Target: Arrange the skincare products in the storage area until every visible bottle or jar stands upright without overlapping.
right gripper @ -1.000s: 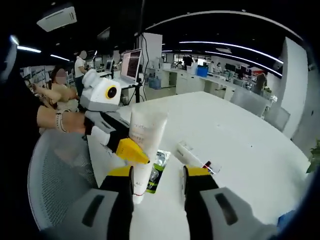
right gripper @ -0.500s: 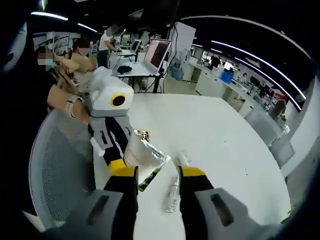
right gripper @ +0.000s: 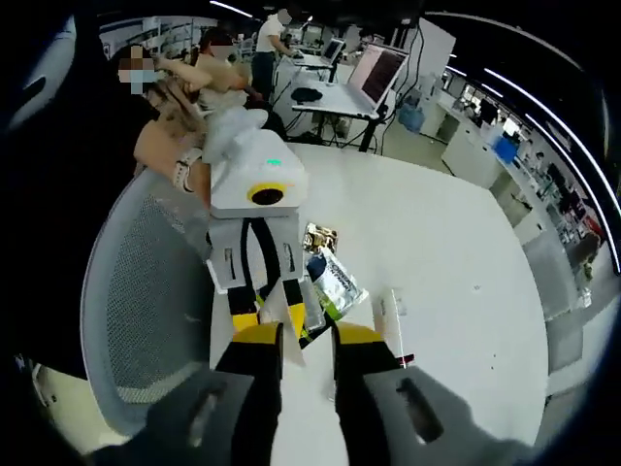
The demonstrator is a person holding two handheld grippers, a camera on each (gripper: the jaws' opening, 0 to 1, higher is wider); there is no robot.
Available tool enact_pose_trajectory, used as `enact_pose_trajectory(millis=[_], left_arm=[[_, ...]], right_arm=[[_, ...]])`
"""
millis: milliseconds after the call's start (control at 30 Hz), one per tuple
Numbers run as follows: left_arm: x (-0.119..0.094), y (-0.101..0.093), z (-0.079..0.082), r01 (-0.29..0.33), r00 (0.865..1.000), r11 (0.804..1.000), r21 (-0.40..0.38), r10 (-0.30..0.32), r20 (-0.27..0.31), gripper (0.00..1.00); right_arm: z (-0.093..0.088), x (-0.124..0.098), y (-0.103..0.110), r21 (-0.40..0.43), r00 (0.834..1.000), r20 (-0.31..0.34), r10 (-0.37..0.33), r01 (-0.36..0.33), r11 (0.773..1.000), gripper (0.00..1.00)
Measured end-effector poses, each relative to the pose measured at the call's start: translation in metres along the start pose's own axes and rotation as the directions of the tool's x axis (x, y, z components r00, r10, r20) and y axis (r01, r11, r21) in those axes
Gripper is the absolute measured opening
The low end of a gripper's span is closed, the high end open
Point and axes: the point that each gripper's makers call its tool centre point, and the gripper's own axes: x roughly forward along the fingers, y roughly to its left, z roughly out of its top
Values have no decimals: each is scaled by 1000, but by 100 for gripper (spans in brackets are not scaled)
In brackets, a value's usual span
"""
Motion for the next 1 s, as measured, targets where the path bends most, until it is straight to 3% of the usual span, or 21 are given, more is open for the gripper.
enact_pose_trajectory(millis=[133, 367, 600, 767, 1000], left_arm=[[-1, -1, -3, 12, 1000, 1000, 26, -12, -7, 10], [-2, 2, -6, 22, 1000, 998, 58, -22, -1, 10], [-5, -4, -6, 45, 999, 993, 113, -46, 6, 10], [-3, -10, -6, 64, 998, 984, 167, -65, 3, 10], [-3, -12, -7, 70, 997, 979, 193, -71, -5, 11]], right_arm=[[-5, 5, 15, -64, 991, -84, 106, -112, 992, 18], [-9, 16, 31, -94, 975, -162, 155, -172, 981, 13], [-8, 19, 35, -77, 967, -176, 185, -200, 977, 8], [-14, 27, 48, -79, 950, -215, 225, -247, 966, 9], [-15, 32, 47, -45, 945, -235, 226, -243, 969, 9]])
